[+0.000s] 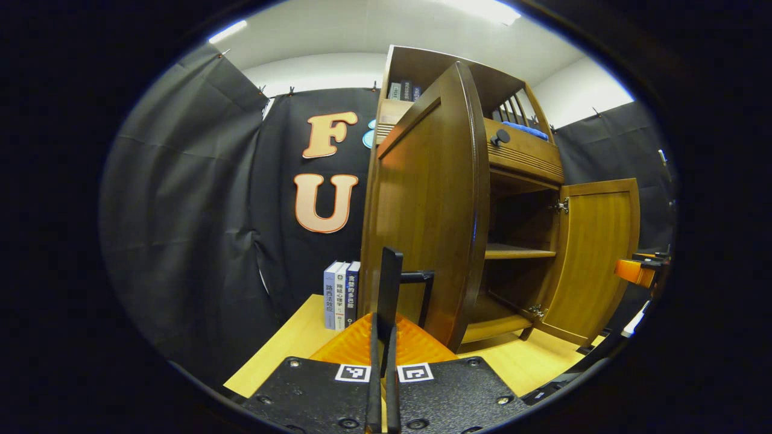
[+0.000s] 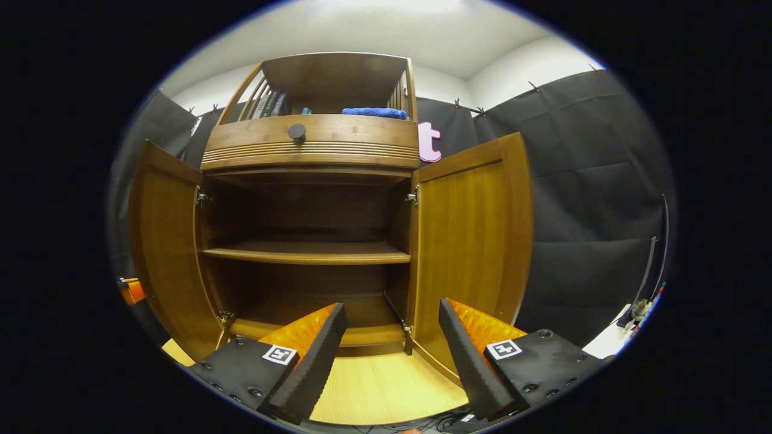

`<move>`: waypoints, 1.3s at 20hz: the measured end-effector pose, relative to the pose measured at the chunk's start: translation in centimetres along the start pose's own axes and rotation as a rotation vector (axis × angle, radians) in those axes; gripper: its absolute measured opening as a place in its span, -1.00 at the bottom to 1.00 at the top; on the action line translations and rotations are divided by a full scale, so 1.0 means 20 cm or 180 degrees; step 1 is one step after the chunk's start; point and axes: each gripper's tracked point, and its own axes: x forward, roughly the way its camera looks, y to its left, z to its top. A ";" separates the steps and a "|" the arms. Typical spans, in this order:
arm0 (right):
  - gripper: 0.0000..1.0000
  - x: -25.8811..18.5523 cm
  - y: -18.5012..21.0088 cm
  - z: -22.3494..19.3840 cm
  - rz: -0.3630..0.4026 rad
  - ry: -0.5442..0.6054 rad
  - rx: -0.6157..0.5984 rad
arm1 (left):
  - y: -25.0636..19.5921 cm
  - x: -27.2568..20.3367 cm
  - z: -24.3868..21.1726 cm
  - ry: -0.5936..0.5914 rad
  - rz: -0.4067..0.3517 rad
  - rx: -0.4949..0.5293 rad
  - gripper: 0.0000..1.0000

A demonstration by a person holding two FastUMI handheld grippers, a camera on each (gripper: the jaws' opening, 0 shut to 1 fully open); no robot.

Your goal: Open the right door of the double-door shoe cabinet with the right hand, and open the left door with the left hand.

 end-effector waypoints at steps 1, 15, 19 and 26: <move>0.97 0.00 0.02 0.01 0.0019 -0.0015 -0.0015 | 0.02 -0.01 0.00 0.0003 0.0020 0.0004 -0.99; 0.95 -0.07 0.08 0.02 0.0101 -0.0016 0.0000 | 0.18 -0.10 0.00 0.0063 0.0129 0.0045 -0.96; 1.00 -0.08 0.09 0.01 0.0112 0.0009 0.0010 | 0.25 -0.11 0.00 0.0070 0.0228 0.0037 -0.92; 0.92 -0.08 0.13 0.02 0.0133 0.0016 0.0008 | 0.39 -0.20 0.00 0.0156 0.0431 -0.0033 -1.00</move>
